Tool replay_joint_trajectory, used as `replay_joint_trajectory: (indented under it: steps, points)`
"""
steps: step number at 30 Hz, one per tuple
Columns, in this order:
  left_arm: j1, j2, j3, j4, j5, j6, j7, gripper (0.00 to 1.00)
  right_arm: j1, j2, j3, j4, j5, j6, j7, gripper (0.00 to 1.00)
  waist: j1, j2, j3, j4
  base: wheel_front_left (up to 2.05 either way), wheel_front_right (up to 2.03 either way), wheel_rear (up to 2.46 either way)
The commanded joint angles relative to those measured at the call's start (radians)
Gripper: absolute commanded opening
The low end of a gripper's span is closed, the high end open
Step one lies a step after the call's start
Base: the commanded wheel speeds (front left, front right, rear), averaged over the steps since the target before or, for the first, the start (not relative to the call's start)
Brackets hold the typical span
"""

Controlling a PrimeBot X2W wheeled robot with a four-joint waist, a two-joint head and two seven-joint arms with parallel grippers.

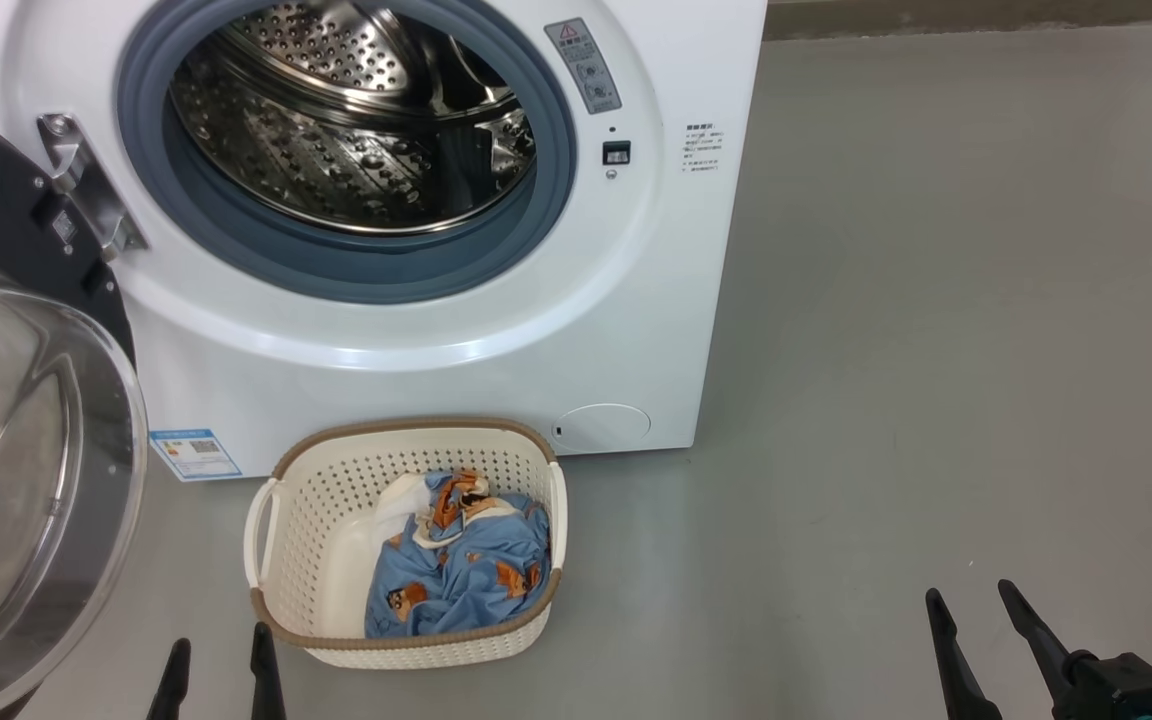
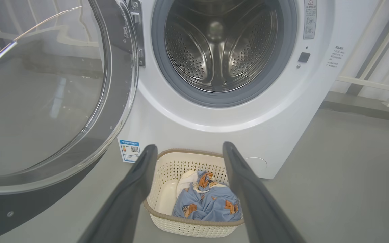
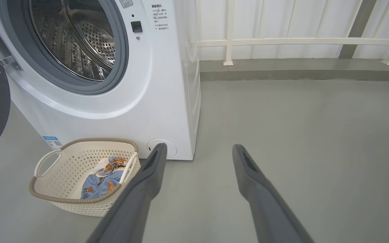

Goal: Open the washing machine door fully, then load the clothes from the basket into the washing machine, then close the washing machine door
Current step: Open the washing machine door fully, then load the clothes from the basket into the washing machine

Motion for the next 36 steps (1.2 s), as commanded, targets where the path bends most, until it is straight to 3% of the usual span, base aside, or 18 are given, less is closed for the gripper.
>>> replay_joint_trajectory:
  steps: [1,36]
  points:
    - [-0.035,0.011,0.029,-0.022,0.009,0.006,-0.006,1.00,-0.009,-0.011,0.023,-0.021,-0.008,0.002,-0.012,1.00,0.0000,0.0000,-0.002,0.003,0.00,0.00,0.00]
    - [-0.031,0.011,0.038,0.008,-0.006,0.002,-0.006,1.00,0.004,-0.008,0.006,-0.023,-0.024,0.002,-0.012,1.00,0.0000,0.0000,-0.012,0.000,0.06,-0.07,0.01]
